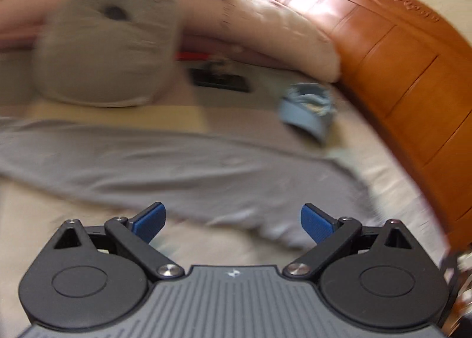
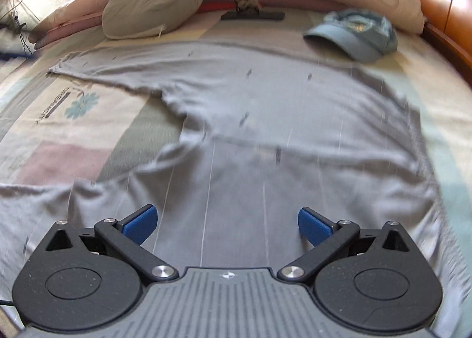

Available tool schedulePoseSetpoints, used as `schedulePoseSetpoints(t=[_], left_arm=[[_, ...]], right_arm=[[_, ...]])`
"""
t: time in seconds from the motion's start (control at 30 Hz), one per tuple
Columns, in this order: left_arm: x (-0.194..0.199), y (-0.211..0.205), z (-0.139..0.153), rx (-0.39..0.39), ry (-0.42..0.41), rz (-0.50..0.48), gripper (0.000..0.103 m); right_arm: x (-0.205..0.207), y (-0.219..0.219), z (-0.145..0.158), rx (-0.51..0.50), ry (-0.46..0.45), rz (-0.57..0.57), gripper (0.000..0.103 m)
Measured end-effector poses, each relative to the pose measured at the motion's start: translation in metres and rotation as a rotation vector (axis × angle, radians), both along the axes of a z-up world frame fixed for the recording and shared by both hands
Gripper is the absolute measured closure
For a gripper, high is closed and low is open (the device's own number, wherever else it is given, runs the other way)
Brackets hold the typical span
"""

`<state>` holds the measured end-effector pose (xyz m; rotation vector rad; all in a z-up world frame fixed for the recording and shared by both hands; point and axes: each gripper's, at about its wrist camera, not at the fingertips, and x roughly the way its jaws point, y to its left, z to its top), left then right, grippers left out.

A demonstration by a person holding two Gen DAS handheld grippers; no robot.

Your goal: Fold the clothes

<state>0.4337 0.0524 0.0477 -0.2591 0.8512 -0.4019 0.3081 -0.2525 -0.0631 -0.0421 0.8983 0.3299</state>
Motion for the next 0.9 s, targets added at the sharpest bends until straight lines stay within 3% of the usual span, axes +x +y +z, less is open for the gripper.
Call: schedulePoseSetpoints(t=[0.2, 0.43, 0.9], left_arm=[[0.088, -0.066, -0.039, -0.131, 0.144, -0.055, 0.005], [0.123, -0.086, -0.092, -0.136, 0.241, 0.002, 0.006], [0.098, 0.003, -0.105, -0.219, 0.278, 0.224, 0.006]], right_arm=[[-0.012, 0.007, -0.008, -0.05, -0.062, -0.006, 0.0], [-0.014, 0.003, -0.011, -0.03, -0.089, -0.014, 0.0], [-0.017, 0.002, -0.013, -0.026, -0.114, 0.003, 0.0]])
